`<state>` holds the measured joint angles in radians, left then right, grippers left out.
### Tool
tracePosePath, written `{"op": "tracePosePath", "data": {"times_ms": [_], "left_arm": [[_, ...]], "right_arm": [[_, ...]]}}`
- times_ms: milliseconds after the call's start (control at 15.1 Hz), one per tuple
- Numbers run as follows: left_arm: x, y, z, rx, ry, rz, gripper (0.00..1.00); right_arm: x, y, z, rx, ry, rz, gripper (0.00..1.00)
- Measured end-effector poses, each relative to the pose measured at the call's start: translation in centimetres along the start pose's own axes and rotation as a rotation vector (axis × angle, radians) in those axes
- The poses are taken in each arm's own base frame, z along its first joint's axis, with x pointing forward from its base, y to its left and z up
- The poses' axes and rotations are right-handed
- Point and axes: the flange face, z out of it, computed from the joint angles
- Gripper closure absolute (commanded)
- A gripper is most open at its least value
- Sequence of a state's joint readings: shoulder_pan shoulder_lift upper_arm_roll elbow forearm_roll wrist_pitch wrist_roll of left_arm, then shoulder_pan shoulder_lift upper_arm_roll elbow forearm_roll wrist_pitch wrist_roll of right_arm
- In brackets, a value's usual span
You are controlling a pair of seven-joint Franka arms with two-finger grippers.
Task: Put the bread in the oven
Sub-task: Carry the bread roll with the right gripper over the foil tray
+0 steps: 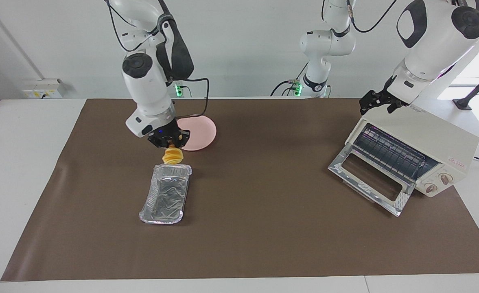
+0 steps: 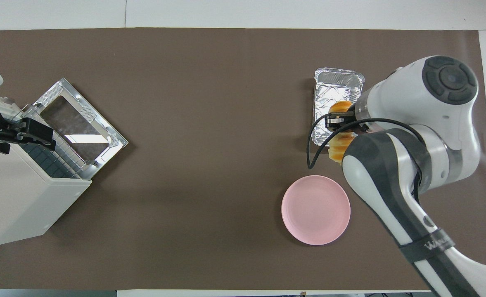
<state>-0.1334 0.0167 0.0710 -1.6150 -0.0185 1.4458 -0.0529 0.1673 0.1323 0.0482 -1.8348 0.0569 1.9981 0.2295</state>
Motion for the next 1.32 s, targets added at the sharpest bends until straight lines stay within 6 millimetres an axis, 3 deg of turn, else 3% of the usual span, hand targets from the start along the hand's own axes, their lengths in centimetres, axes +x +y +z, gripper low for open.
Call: {"op": "tracePosePath", "data": {"times_ms": [198,661,860,1322], "left_arm": [[0.0,0.0,0.0,0.000,0.000,0.000,0.00],[0.0,0.0,0.0,0.000,0.000,0.000,0.00],[0.0,0.0,0.0,0.000,0.000,0.000,0.00],[0.0,0.0,0.0,0.000,0.000,0.000,0.00]], "right_arm": [[2.8,2.7,1.8,-0.002,-0.022,0.011,1.00],[9.0,3.3,9.2,-0.002,-0.078,0.035,1.00],[10.2,2.9,11.3,0.005,-0.058,0.032,1.00],[10.4,2.7,13.4,0.008,-0.049,0.030,1.00]]}}
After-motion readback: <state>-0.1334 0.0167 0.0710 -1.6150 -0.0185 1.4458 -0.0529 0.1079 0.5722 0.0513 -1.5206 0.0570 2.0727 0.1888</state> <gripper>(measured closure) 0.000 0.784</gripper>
